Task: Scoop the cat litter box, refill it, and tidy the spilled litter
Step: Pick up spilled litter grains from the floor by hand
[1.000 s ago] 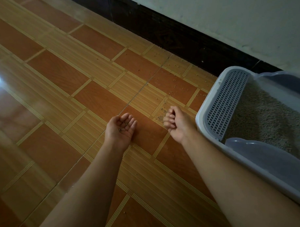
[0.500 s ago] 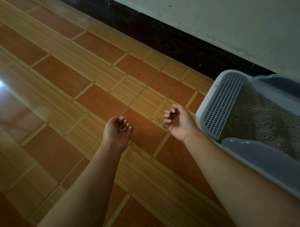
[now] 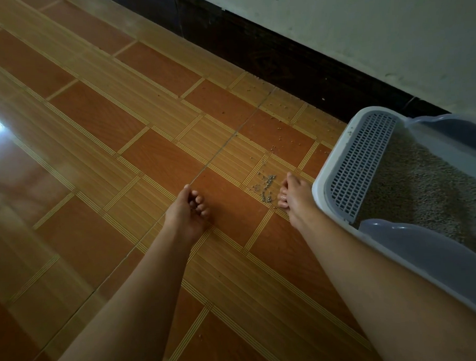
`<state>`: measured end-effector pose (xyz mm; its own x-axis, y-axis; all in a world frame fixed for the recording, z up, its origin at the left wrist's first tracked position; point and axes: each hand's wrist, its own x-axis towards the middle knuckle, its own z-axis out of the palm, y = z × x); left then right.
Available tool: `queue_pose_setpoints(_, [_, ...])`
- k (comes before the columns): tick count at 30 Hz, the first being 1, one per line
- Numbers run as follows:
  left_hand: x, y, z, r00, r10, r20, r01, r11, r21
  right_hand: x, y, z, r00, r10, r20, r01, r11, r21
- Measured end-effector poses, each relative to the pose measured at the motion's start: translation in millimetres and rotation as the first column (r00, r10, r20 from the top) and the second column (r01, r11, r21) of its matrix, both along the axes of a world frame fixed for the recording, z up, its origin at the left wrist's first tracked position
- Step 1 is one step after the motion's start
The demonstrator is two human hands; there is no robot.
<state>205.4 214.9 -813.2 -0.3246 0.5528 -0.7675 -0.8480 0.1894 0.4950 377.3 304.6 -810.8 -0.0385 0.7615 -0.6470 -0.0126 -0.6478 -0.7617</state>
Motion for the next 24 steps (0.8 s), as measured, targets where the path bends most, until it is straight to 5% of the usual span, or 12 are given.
queue_pose_setpoints(3, [-2, -2, -1, 1.0, -0.024, -0.013, 0.023, 1.0, -0.016, -3, 2, -4, 0.997, -0.003, 0.072, -0.001, 0.999, 0.048])
queue_pose_setpoints(5, [-3, -2, -2, 0.999, -0.034, -0.005, 0.033, 0.999, -0.014, -6, 5, -8, 0.961, 0.065, 0.269, -0.103, 0.986, 0.127])
queue_pose_setpoints(12, [-4, 0, -6, 0.999, -0.042, -0.007, 0.042, 0.999, -0.017, -10, 17, -9, 0.561, 0.269, 0.783, -0.517, 0.852, 0.078])
queue_pose_setpoints(20, [-4, 4, -3, 0.999, 0.035, 0.011, -0.035, 0.999, -0.022, -17, 21, -12, 0.087, 0.251, 0.964, -0.757, 0.646, -0.1])
queue_pose_setpoints(24, [-3, 5, -4, 0.998, 0.057, 0.036, -0.056, 0.998, -0.032, -19, 21, -17, -0.045, 0.184, 0.982, -0.799, 0.584, -0.146])
